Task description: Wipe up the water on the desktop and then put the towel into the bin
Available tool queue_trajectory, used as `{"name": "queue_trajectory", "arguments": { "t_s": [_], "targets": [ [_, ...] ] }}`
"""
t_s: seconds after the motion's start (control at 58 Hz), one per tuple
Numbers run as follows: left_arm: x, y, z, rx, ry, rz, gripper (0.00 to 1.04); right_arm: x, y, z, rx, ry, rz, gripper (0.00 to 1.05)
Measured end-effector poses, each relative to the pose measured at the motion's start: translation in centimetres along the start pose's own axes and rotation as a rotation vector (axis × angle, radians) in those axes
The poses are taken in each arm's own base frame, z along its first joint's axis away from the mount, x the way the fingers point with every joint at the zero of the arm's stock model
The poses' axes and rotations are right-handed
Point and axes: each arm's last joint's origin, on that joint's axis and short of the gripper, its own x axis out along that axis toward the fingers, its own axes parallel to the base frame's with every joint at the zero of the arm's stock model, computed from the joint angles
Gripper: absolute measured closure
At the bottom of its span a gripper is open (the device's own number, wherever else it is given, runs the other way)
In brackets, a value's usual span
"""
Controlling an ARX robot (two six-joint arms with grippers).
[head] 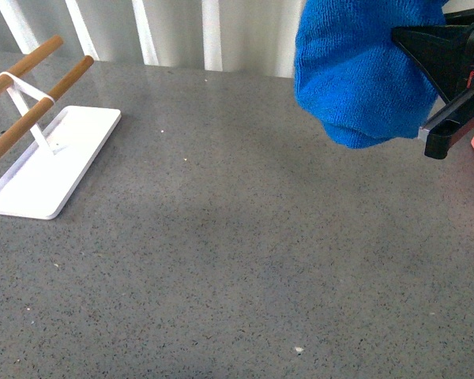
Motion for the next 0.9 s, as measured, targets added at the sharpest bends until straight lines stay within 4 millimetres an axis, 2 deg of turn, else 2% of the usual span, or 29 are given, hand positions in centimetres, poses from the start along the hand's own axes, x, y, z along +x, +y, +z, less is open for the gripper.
{"name": "queue_trajectory", "arguments": {
  "t_s": [0.19, 0.242, 0.276, 0.362, 0.518, 0.69, 0.776, 0.845, 0.897],
  "targets": [
    [-0.3, 0.2, -0.2, -0.004, 0.012, 0.009, 0.98, -0.2, -0.2, 0.5, 0.001, -0.015, -0.012, 1.01],
    [-0.3, 0.3, -0.2, -0.003, 0.016, 0.013, 0.92, -0.4, -0.4, 0.6, 0.000, -0.020, -0.017, 1.01],
    [-0.5, 0.4, -0.2, -0.001, 0.021, 0.020, 0.82, -0.5, -0.4, 0.8, 0.003, -0.024, -0.021, 1.01],
    [-0.7, 1.0, -0.4, 0.005, 0.043, 0.033, 0.64, -0.8, -0.8, 1.0, 0.003, -0.030, -0.031, 1.01],
    [-1.2, 2.4, -0.4, 0.010, 0.063, 0.077, 0.43, -1.1, -1.2, 1.1, 0.010, -0.028, -0.048, 1.01],
    [-3.8, 7.5, 1.3, 0.020, 0.071, 0.220, 0.06, -1.6, -2.0, 1.0, 0.029, -0.014, -0.081, 1.01],
    [-5.5, 10.2, 2.3, 0.029, 0.070, 0.296, 0.08, -1.8, -2.2, 1.0, 0.034, -0.010, -0.089, 1.01],
    [-7.7, 13.0, 3.4, 0.035, 0.073, 0.372, 0.07, -2.0, -2.2, 0.7, 0.040, 0.003, -0.097, 1.01],
    [-8.8, 14.2, 3.8, 0.042, 0.074, 0.401, 0.07, -2.2, -2.3, 0.5, 0.045, 0.013, -0.101, 1.01]
  ]
}}
